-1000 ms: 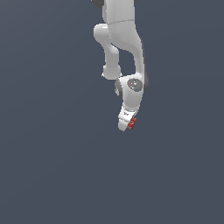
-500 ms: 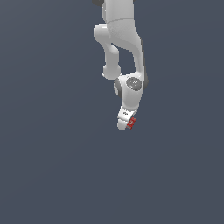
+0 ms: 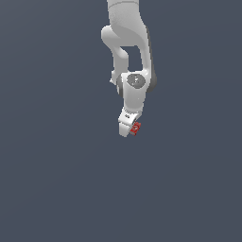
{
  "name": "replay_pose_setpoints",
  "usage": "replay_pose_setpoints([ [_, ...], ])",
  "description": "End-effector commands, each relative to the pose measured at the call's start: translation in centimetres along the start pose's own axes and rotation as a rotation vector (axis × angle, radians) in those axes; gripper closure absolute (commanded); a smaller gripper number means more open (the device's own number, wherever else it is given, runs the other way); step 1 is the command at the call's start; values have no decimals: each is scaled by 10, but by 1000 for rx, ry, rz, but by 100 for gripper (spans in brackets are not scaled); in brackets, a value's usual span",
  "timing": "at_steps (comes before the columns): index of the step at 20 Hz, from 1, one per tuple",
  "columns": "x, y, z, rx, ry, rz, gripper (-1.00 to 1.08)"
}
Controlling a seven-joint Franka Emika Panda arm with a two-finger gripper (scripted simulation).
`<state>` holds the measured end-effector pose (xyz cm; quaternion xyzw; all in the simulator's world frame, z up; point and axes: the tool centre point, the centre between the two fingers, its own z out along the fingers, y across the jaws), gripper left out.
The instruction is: Pick up the object and move it to a goal position.
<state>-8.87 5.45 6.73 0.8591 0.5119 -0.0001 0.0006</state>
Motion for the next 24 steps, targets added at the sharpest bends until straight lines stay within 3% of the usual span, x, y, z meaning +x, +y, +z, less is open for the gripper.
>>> replay_pose_setpoints([
  [1, -13, 9, -19, 0, 0, 0, 108],
  [14, -88, 60, -126, 2, 3, 0, 108],
  [24, -114, 81, -164, 1, 1, 1, 108],
])
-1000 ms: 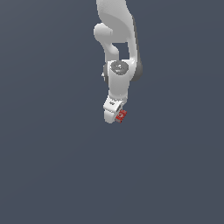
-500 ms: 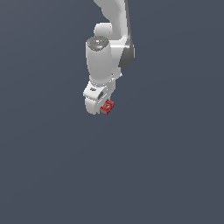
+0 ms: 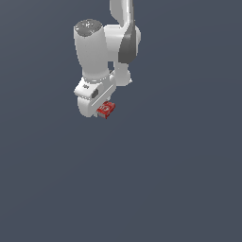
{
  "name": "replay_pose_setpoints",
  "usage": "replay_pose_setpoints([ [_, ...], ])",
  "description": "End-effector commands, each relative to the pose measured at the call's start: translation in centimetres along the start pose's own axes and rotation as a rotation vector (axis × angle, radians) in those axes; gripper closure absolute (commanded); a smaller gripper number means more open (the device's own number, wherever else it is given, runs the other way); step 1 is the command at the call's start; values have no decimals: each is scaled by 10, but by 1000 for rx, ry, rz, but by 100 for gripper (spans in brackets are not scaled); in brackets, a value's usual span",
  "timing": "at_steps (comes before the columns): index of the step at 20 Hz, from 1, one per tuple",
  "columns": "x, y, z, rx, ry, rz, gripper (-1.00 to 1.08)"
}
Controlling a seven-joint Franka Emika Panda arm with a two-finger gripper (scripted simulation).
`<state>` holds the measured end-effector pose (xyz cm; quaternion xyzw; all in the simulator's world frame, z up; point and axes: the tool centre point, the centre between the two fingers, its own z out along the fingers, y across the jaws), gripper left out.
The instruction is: Pick up the object and move it to a goal position.
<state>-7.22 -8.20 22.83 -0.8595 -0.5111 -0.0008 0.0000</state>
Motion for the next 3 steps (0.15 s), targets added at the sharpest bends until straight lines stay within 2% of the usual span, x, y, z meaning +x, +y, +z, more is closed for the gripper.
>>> replay_pose_setpoints([
  [1, -3, 3, -4, 1, -1, -1, 108],
  [3, -3, 3, -5, 1, -1, -1, 108],
])
